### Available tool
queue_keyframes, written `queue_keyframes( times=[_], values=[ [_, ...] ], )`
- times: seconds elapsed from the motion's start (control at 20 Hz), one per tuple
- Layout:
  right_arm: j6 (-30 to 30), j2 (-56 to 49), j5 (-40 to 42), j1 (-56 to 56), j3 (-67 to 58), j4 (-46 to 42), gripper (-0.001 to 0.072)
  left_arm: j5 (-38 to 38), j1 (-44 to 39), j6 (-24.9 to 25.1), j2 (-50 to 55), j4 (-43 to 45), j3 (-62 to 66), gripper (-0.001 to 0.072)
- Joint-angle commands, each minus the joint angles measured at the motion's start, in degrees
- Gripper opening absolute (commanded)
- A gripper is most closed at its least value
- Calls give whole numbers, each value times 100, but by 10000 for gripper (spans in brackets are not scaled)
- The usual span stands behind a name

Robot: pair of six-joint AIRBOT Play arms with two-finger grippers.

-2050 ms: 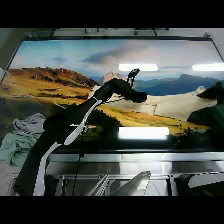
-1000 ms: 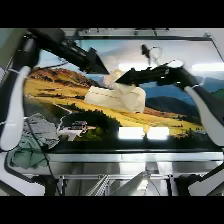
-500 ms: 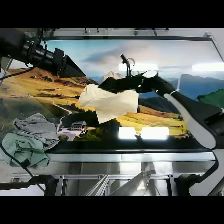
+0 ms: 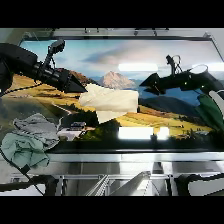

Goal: Fold the shirts.

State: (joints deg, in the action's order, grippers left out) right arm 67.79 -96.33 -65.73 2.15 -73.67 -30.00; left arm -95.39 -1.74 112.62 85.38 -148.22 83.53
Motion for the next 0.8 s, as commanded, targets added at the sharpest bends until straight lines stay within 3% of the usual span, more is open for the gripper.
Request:
queue_keyframes(
  times=[0.0,0.05,0.25,0.4,0.5,0.6,0.75],
  values=[
    [173,-68,603,-7,767,-105,551,-35,4,52,-4,-44,-87,13],
    [170,-205,678,-109,820,2,666,-42,2,48,-4,-44,-87,13],
    [164,-719,846,-463,817,640,666,-68,2,26,-4,-44,-87,12],
    [-210,-837,896,-752,817,1342,656,-122,-61,26,-17,-44,-87,13],
    [-514,-837,1008,-916,804,1937,476,-125,-131,26,-22,-44,-87,13],
    [-752,-822,973,-922,800,2540,24,-122,-243,26,-22,-44,-87,12],
    [-881,-398,857,-511,743,2870,16,-151,-411,26,-22,-39,-87,13]
  ],
)
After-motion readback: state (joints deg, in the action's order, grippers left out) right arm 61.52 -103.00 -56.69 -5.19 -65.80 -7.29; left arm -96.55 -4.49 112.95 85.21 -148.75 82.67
